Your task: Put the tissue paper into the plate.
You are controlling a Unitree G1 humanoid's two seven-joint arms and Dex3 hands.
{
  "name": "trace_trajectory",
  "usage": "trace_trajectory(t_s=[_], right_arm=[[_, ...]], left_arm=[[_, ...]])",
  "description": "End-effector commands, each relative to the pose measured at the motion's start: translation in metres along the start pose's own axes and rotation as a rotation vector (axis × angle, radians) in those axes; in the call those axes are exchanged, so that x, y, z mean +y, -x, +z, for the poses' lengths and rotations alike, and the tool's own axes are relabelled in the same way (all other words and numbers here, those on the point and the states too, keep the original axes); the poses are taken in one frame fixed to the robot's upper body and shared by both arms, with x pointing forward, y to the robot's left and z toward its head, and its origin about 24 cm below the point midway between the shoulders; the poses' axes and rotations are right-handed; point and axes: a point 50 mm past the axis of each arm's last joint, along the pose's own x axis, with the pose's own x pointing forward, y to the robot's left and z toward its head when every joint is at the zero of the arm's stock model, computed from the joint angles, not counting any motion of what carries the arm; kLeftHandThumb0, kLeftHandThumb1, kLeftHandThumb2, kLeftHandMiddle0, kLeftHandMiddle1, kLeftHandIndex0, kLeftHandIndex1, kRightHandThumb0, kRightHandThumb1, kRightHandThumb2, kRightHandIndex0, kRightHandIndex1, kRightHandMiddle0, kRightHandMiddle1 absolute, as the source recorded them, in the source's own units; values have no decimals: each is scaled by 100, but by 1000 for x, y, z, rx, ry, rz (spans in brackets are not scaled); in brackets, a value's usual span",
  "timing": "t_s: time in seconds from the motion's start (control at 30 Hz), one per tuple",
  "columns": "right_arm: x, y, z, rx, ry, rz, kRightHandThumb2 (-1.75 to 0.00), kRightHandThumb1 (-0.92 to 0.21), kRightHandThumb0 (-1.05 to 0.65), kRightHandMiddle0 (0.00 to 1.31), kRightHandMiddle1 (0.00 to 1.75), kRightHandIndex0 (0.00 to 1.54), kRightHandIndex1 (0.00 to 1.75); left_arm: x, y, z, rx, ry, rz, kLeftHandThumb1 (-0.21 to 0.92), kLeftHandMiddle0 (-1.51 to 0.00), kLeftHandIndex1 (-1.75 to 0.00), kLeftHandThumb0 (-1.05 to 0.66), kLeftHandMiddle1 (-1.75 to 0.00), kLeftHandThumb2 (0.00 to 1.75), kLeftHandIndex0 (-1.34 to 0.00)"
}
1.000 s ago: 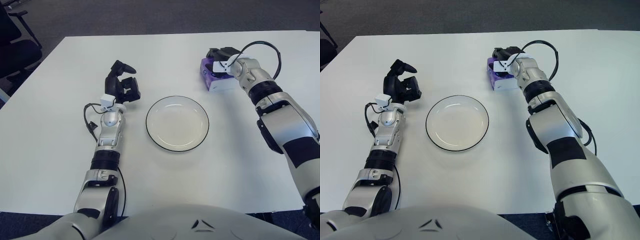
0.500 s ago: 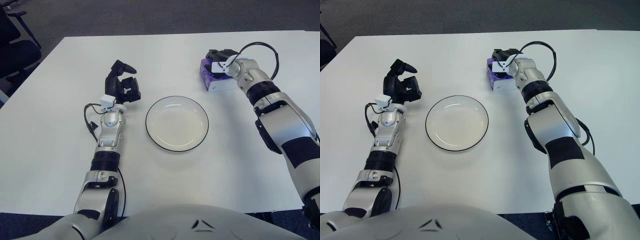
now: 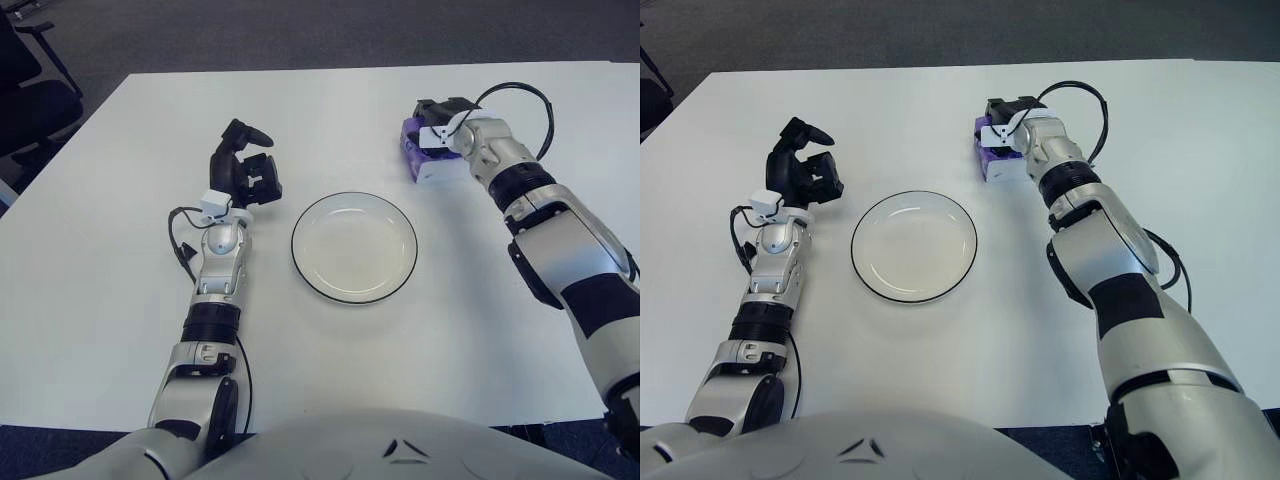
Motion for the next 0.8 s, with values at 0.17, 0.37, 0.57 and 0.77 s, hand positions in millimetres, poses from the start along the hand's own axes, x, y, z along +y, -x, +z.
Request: trace_trajectory(t_s=[0.17, 0.37, 0.57, 0.77], right_arm=[[52, 5, -5, 84, 1, -21, -105, -53, -24, 45, 172, 19, 163], [53, 6, -8, 97, -36, -84, -128, -26, -3, 60, 174, 68, 139], [55, 8, -9, 94, -74, -152, -140, -14, 0, 59, 175, 85, 137], [58, 10, -10, 69, -144, -210, -145, -11, 0, 57, 175, 88, 141]], left_arm=[[6, 69, -59, 289, 14, 83, 40, -132, -175, -45, -175, 121, -55], [6, 69, -59, 288, 11, 82, 41, -132, -175, -45, -175, 120, -54], [6, 69, -59, 284, 12, 86, 42, -131, -175, -45, -175, 120, -54], [6, 68, -59, 282, 11, 89, 42, -131, -175, -45, -175, 119, -53]])
